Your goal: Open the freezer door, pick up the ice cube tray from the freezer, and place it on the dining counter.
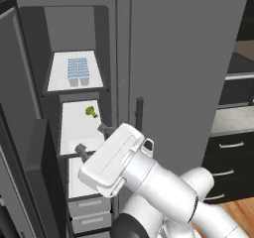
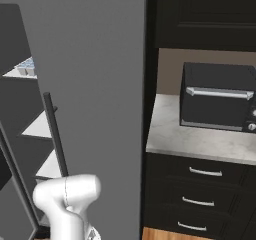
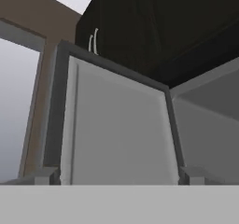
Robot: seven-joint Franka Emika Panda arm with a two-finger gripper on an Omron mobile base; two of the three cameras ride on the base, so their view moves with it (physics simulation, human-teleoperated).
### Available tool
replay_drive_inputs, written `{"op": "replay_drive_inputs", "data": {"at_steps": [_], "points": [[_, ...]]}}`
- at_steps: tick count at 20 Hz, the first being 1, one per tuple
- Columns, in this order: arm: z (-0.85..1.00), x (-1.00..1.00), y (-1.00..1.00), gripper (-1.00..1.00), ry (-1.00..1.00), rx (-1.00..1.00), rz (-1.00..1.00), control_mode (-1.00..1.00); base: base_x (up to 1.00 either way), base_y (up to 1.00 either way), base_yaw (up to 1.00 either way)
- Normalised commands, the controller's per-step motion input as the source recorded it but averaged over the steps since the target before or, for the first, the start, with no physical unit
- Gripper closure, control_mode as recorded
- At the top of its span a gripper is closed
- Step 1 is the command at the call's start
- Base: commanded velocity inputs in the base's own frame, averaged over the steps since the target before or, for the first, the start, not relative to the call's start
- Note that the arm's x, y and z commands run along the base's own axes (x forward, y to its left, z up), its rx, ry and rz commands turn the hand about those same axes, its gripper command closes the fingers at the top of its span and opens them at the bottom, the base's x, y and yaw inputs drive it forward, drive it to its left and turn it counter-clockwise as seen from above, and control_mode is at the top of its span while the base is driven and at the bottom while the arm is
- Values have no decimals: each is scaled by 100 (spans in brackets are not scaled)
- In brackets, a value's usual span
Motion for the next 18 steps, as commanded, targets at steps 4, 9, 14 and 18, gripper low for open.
{"op": "replay_drive_inputs", "data": {"at_steps": [4, 9, 14, 18], "points": [[59, -20, -41, -100, 24, 12, -26, -100, 0, 0, 0], [31, -27, -2, -100, 30, 17, -26, -100, 0, 0, 0], [2, -38, 0, -100, 32, 25, -26, -100, 0, 0, 0], [0, -62, -1, -100, 39, 32, -22, -100, 0, 0, 0]]}}
